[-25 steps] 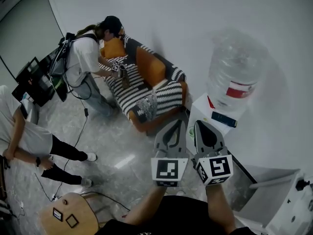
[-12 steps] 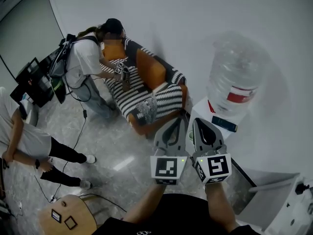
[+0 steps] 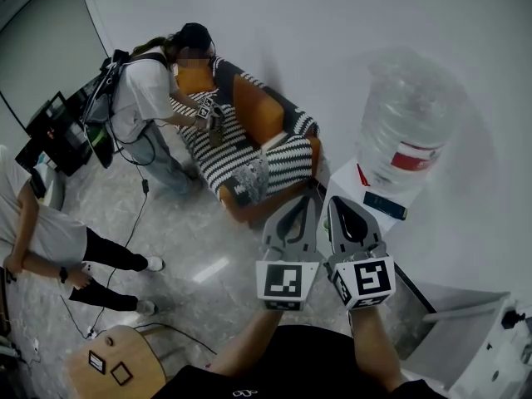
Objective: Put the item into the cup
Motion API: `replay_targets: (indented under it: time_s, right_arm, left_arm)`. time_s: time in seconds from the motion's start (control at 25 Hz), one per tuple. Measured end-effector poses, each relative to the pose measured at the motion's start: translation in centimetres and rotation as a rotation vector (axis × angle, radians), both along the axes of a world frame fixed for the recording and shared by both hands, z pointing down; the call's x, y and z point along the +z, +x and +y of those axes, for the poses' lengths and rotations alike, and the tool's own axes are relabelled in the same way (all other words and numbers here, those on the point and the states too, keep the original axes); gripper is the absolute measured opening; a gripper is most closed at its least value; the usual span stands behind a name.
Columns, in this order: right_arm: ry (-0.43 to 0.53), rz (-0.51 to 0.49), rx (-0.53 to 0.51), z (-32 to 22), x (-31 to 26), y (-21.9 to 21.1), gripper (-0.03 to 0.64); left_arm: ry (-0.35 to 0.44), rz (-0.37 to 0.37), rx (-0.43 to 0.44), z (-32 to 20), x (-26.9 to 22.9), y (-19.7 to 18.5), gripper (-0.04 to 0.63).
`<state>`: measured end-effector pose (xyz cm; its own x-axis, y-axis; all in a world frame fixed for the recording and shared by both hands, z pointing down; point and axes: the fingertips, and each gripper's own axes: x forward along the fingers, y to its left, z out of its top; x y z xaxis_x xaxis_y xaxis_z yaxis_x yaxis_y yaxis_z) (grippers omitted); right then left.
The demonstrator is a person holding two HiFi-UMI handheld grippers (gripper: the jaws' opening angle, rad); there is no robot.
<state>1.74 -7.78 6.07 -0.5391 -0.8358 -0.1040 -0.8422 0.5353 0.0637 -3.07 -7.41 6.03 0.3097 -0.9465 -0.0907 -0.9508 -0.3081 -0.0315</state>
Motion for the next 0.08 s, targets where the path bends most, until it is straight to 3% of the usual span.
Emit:
replay_targets:
  time_s: [0.08]
  right_arm:
    - [-0.004, -0.003, 0.001, -0.06, 0.2, -0.18, 0.009]
  left_arm:
    - [-0.005, 0.002, 0.01, 0.02, 0.34, -0.16, 0.014]
